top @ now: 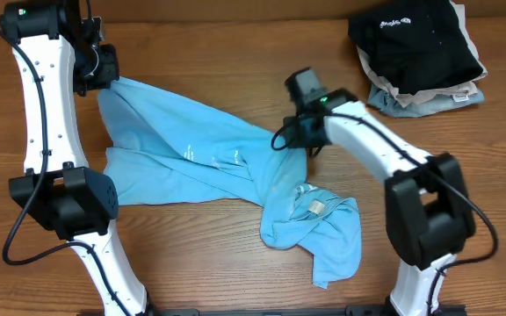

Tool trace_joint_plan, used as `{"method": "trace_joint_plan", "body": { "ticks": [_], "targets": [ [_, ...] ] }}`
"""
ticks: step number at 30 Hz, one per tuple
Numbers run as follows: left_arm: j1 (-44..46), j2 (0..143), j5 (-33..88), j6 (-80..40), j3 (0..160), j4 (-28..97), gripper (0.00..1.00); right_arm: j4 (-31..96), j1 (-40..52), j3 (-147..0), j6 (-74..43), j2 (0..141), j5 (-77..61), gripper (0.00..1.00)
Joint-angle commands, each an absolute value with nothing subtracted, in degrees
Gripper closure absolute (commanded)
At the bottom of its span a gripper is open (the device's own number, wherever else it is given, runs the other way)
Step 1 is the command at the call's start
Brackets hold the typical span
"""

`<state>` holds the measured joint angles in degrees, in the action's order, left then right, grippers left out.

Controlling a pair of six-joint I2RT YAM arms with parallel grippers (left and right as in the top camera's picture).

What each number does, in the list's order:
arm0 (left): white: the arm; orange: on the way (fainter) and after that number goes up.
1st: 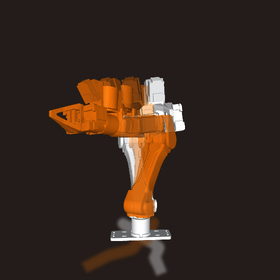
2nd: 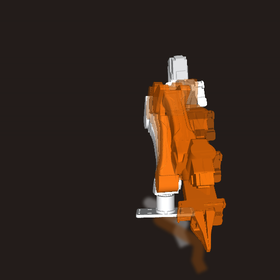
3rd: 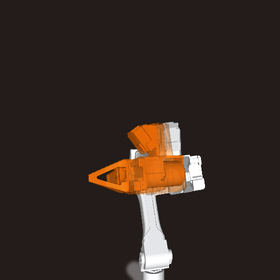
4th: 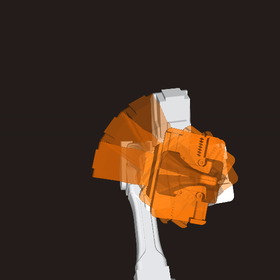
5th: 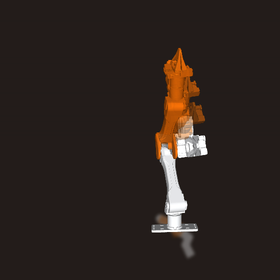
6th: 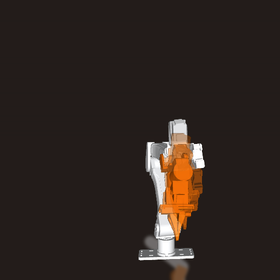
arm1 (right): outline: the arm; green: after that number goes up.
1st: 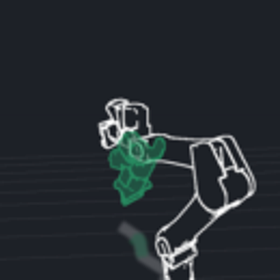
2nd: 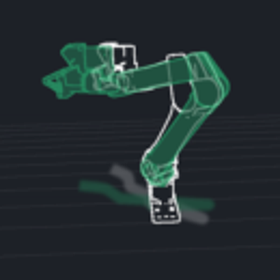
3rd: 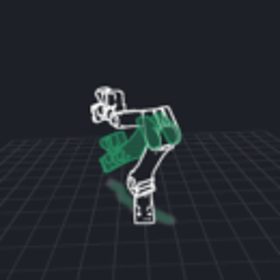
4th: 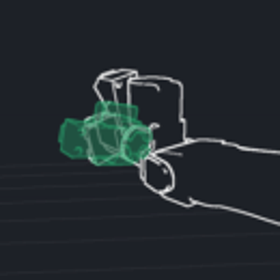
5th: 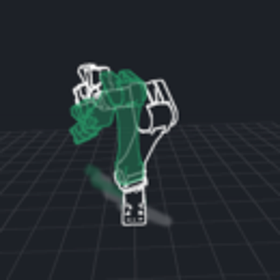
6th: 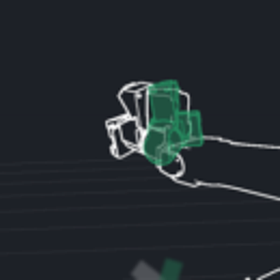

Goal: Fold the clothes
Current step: 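Grasp the shirt's bottom hem corners with both grippers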

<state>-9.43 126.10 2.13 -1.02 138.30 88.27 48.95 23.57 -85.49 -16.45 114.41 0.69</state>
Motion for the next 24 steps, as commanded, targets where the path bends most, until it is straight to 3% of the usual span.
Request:
{"method": "trace_joint_plan", "body": {
  "ticks": [1,15,24],
  "targets": [
    [-10.72,124.53,2.35,0.05,138.06,88.31,0.96,50.98,20.93,-89.84,-16.08,108.22,0.71,0.96],
    [-13.65,124.53,2.22,0.27,138.06,88.4,0.96,57.54,16.01,-91.09,-10.41,103.72,-0.91,0.92],
    [-17.98,124.53,1.96,0.23,138.06,88.51,0.96,57.78,15.03,-94.5,-4.73,103.5,-8.95,0.96]
  ]
}}
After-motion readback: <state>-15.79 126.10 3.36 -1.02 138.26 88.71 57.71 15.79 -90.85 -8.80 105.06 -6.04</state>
